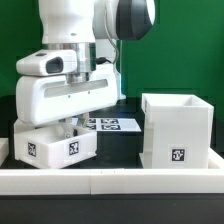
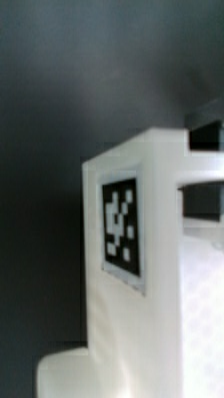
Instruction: Assemble drawer
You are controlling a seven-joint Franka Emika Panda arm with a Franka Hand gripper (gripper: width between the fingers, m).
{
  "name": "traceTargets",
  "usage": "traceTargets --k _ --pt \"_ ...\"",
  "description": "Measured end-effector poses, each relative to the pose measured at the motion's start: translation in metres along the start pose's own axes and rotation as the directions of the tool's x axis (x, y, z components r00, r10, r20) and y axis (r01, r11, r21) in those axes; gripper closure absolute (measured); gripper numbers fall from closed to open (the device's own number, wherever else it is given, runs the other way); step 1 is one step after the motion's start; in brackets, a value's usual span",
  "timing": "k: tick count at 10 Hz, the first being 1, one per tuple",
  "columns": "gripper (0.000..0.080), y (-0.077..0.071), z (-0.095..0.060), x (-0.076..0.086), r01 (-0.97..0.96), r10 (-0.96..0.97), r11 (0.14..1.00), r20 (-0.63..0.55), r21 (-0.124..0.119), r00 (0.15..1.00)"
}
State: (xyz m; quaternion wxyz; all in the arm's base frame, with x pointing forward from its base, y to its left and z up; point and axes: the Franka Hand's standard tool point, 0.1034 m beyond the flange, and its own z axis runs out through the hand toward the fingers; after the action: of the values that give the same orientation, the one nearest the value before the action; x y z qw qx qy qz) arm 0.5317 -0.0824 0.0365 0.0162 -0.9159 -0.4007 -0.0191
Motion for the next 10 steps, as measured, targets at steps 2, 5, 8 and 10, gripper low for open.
traceTargets --k 2,5,8,10 --pt "0.0755 0.001 0.001 -0.003 0.173 -0.173 0.985 0.018 -0.007 0.985" --pt "0.0755 -0.007 0.003 0.004 0.413 -0.412 0.911 0.055 0.003 0.909" --pt "0.0755 -0.008 0.005 0.001 0.508 -0.508 0.861 0.063 0.013 0.859" --pt "0.0755 -0.012 0.008 0.002 0.518 -0.519 0.855 0.061 0.021 0.853"
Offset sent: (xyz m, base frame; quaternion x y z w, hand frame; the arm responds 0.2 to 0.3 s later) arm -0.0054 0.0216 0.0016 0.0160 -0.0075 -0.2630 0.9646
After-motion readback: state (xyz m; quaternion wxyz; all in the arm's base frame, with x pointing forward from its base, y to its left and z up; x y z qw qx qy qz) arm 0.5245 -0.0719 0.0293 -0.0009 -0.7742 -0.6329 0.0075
